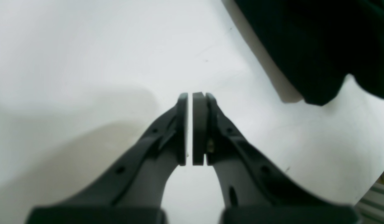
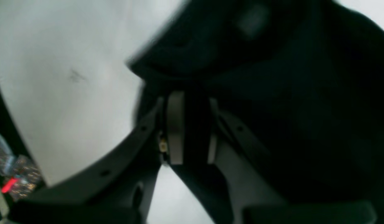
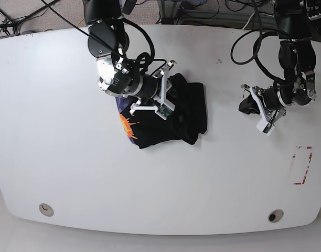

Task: Fold the T-shirt properly
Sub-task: 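Grasp the bundle's sides with both grippers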

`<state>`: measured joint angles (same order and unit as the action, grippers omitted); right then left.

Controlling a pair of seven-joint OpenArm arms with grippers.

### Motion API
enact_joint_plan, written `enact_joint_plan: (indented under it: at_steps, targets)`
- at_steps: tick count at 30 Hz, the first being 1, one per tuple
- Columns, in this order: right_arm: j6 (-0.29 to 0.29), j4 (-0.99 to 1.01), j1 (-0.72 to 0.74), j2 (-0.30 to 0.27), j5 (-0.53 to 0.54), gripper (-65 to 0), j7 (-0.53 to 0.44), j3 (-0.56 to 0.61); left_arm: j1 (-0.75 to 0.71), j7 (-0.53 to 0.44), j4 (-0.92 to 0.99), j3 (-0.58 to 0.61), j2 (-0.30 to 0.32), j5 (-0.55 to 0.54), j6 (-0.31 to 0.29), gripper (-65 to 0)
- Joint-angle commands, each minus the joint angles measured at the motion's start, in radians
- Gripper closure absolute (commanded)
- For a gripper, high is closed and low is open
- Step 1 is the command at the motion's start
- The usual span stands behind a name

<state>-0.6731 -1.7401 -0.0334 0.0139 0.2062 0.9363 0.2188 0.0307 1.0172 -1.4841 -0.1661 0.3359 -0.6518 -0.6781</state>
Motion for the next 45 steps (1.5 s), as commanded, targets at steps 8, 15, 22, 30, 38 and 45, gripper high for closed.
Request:
enact_joint_plan:
  at_steps: [8,15,22,30,38,45]
  targets:
    - [0.008,0.239,0.082,0.065,0.022,-10.1,-0.178,0.097,0.018,-0.015,-0.057,0.066,0.007,-0.018,-0.004,-1.1]
    - [0.008,0.024,0.080,0.039,0.023,-10.1,-0.073,0.055,0.015,-0.016,-0.155,0.142,0.009,-0.018,0.002,-1.1]
    - [-0.003,-0.091,0.134,0.002,0.023,-10.1,0.033,-0.149,0.016,-0.018,-0.194,0.216,-0.002,-0.016,0.004,-1.1]
    - [-0.004,0.101,0.267,-0.084,0.023,-10.1,0.002,-0.181,0.016,-0.018,-0.218,0.294,-0.090,0.073,0.004,-1.1]
    - [-0.004,0.481,0.353,-0.087,0.012,-10.1,-0.268,-0.175,0.015,-0.018,-0.257,0.310,-0.151,0.131,-0.001,-1.1]
    - [-0.004,0.627,0.399,-0.137,0.022,-9.8,-0.363,-0.181,0.013,-0.018,-0.257,0.310,-0.151,0.131,0.002,-1.1]
